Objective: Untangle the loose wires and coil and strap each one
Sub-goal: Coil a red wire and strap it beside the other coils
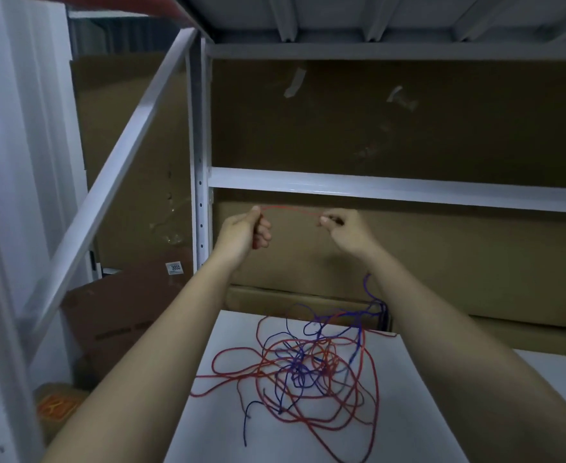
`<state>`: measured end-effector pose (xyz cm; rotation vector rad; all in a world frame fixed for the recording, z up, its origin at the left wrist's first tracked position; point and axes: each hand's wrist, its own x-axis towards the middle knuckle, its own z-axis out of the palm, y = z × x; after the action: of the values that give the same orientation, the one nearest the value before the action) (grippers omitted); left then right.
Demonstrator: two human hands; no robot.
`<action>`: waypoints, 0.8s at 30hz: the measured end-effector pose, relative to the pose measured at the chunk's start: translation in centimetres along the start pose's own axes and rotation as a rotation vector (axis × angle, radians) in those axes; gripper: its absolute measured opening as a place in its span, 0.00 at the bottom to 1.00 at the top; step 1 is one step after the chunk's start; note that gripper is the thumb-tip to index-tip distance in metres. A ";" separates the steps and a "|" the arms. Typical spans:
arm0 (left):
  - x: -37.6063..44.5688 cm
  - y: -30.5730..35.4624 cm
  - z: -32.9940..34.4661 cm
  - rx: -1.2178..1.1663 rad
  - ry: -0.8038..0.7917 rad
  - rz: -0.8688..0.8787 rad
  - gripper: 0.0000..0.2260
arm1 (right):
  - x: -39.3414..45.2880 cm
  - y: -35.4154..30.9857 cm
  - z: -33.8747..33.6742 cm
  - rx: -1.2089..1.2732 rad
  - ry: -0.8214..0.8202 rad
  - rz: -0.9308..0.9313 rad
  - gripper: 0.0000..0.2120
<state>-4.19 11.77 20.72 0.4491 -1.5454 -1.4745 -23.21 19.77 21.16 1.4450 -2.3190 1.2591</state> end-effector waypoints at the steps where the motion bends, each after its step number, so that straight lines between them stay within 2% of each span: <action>1: -0.2 -0.5 -0.2 -0.086 -0.031 -0.051 0.16 | -0.5 0.9 0.6 -0.051 -0.018 0.011 0.11; 5: -1.0 -2.2 -0.5 -0.540 -0.139 -0.172 0.15 | -4.9 2.8 4.3 -0.355 -0.156 -0.113 0.14; 7: -0.9 -3.3 -0.1 -0.546 -0.121 -0.110 0.15 | -8.4 2.9 6.2 -0.374 -0.161 -0.282 0.14; 8: -0.8 -4.0 0.2 -0.441 -0.107 -0.063 0.15 | -10.0 3.0 6.9 -0.345 -0.115 -0.372 0.13; 10: -1.2 -5.9 0.6 -0.078 -0.109 0.034 0.14 | -12.3 3.2 7.7 -0.261 -0.016 -0.507 0.11; 13: -3.1 -9.4 0.2 0.492 -0.285 0.131 0.15 | -13.7 3.4 7.4 -0.070 0.014 -0.637 0.08; 15: -4.3 -10.8 -0.4 0.658 -0.403 0.135 0.19 | -13.2 3.9 6.4 0.027 0.047 -0.590 0.06; 16: -4.9 -11.3 -0.5 0.654 -0.450 0.113 0.20 | -12.8 4.3 5.9 0.060 0.054 -0.506 0.06; 18: -5.8 -11.3 -0.7 0.496 -0.521 0.042 0.20 | -11.9 5.1 5.2 0.101 0.051 -0.366 0.06; 20: -6.7 -11.0 -0.5 0.231 -0.531 -0.063 0.18 | -11.4 5.7 5.5 0.155 0.017 -0.301 0.06; 24: -7.4 -10.2 0.0 -0.303 -0.381 -0.201 0.18 | -12.2 5.8 7.7 0.401 -0.108 -0.121 0.11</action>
<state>-3.72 15.38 8.63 0.1512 -1.5577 -2.0043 -19.00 23.72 6.71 1.7808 -2.0815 1.7208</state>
